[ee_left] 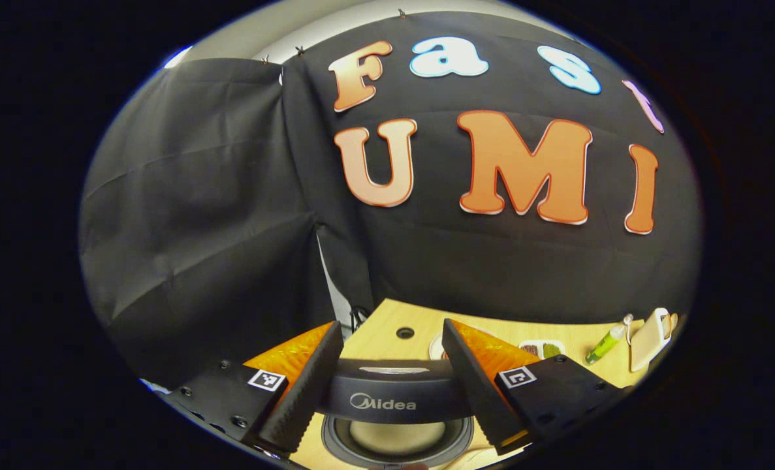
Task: Close the left gripper, press the button to open the rice cooker; take a wooden spoon from the chopstick holder with the right hand, scoop a spoonful of rice and pour it into the rice cooker, then put the wooden spoon back into the chopstick holder.
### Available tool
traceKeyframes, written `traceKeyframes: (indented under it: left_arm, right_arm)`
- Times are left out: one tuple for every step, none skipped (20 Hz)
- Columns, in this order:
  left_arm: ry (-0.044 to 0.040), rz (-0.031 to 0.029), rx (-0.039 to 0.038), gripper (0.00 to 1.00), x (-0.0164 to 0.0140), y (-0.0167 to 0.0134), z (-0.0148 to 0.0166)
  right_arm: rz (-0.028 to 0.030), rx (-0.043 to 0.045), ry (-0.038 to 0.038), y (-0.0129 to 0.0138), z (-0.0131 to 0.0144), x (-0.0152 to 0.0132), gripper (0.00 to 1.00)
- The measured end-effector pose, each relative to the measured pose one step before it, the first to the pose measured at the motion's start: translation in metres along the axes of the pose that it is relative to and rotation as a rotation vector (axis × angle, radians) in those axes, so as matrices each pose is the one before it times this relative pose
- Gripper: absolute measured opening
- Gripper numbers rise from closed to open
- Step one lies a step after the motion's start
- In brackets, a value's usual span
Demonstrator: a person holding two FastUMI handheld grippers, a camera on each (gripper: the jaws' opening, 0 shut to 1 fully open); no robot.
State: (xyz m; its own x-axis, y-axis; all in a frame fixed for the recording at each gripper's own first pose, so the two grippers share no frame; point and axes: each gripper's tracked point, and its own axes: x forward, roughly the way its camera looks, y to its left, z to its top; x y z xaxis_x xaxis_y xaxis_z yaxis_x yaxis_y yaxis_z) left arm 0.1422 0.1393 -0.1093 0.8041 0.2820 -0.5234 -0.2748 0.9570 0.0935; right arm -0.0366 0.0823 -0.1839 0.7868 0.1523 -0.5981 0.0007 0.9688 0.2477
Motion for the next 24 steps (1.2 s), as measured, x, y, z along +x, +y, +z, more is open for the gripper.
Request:
traceKeyframes:
  left_arm:
    - [0.03449, -0.00907, -0.00633, 0.98, -0.00416, -0.00183, -0.01664]
    - [0.01884, -0.01920, -0.02122, 0.98, -0.00439, -0.00299, -0.01584]
    - [0.02445, -0.00866, -0.00041, 0.98, -0.00140, -0.00381, -0.01611]
    - [0.03983, 0.00100, 0.01260, 0.97, 0.00135, -0.00036, -0.01862]
    - [0.03684, -0.00094, 0.01662, 0.96, 0.00019, -0.00067, -0.01747]
    - [0.00746, 0.00049, 0.00407, 0.96, 0.00005, -0.00044, -0.01074]
    - [0.02866, -0.00040, -0.00389, 0.96, 0.00163, -0.00106, -0.00991]
    - [0.02588, 0.00143, -0.00886, 0.96, -0.00022, 0.00053, -0.00959]
    - [0.04203, 0.00206, -0.00723, 0.96, 0.00220, -0.00109, -0.00924]
    - [0.04284, 0.00077, -0.00410, 0.96, 0.00610, -0.00013, -0.00823]
    - [0.04556, 0.00107, -0.00708, 0.97, 0.00290, 0.00059, -0.00802]
    - [0.05326, 0.00012, -0.00422, 0.97, 0.00122, 0.00022, -0.01066]
    - [0.05266, -0.00259, -0.00504, 0.96, 0.00131, -0.00091, -0.00805]
    - [0.05681, -0.00388, -0.00493, 0.96, 0.00348, -0.00070, -0.00885]
    - [0.05184, -0.00419, -0.01100, 0.96, -0.00146, -0.00178, -0.00553]
    - [-0.01026, -0.00099, 0.00478, 0.96, 0.01078, -0.00112, 0.00641]
    - [0.04410, -0.00432, 0.01522, 0.96, 0.00217, -0.00130, -0.00444]
    - [0.00361, -0.00415, 0.01231, 0.96, -0.00056, 0.00167, 0.00084]
    - [0.01254, -0.00512, -0.00062, 0.97, 0.00188, -0.00167, 0.00079]
    - [0.00790, 0.00080, 0.00007, 0.96, 0.00192, -0.00150, -0.00009]
    - [-0.00327, 0.00914, -0.00883, 0.96, 0.00268, -0.00043, 0.00195]
    - [-0.00157, 0.00307, -0.00401, 0.97, -0.00180, -0.00051, -0.00102]
    - [-0.02164, -0.00009, 0.00869, 0.96, 0.00085, -0.00021, 0.00336]
    - [-0.01884, 0.00007, -0.00026, 0.97, -0.00014, -0.00067, -0.00072]
  right_arm:
    - [0.01059, -0.00106, 0.00179, 0.00294, -0.00098, 0.00044, 0.81]
    - [0.00284, -0.00311, -0.00132, 0.00132, 0.00039, 0.00128, 0.81]
    - [0.00600, -0.00321, 0.00007, 0.00068, -0.00015, 0.00181, 0.81]
    - [0.00358, -0.00245, 0.00140, 0.00192, -0.00065, 0.00147, 0.81]
    - [0.00623, 0.00041, 0.00256, 0.00206, -0.00075, 0.00088, 0.81]
    - [0.00555, 0.00110, 0.00375, 0.00252, -0.00160, 0.00099, 0.81]
    - [0.00621, 0.00016, 0.00319, 0.00265, -0.00141, 0.00133, 0.81]
    - [0.00567, -0.00269, 0.00234, 0.00168, -0.00081, 0.00066, 0.81]
    - [0.00316, -0.00470, 0.00092, 0.00107, -0.00080, 0.00056, 0.81]
    - [0.00604, -0.00480, 0.00037, 0.00136, -0.00032, -0.00022, 0.81]
    - [0.00135, -0.00517, -0.00103, 0.00068, 0.00043, -0.00015, 0.81]
    - [0.00400, -0.00388, -0.00176, 0.00135, -0.00025, -0.00021, 0.81]
    - [0.00101, -0.00336, -0.00037, 0.00085, -0.00021, -0.00027, 0.81]
    - [0.00327, -0.00058, -0.00019, 0.00018, -0.00049, -0.00068, 0.81]
    - [0.00202, -0.00275, 0.00272, 0.00108, -0.00082, 0.00042, 0.81]
    - [-0.00368, -0.01150, 0.00172, -0.00208, -0.00077, -0.00074, 0.81]
    - [-0.00194, -0.01588, -0.00023, -0.00003, -0.00088, -0.00030, 0.81]
    - [0.00044, -0.01341, -0.00239, 0.00062, 0.00085, -0.00192, 0.81]
    - [0.00685, -0.00889, -0.00185, 0.00373, 0.00042, -0.00071, 0.81]
    - [0.00409, -0.00789, 0.00175, 0.00211, -0.00107, 0.00045, 0.81]
    - [0.00185, -0.00923, 0.00277, 0.00112, -0.00065, -0.00003, 0.81]
    - [0.00451, -0.00458, -0.00109, 0.00229, 0.00038, -0.00082, 0.81]
    - [0.00652, -0.00052, -0.00366, 0.00288, 0.00133, -0.00016, 0.81]
    - [0.00507, 0.00169, -0.00375, 0.00140, 0.00151, -0.00135, 0.81]
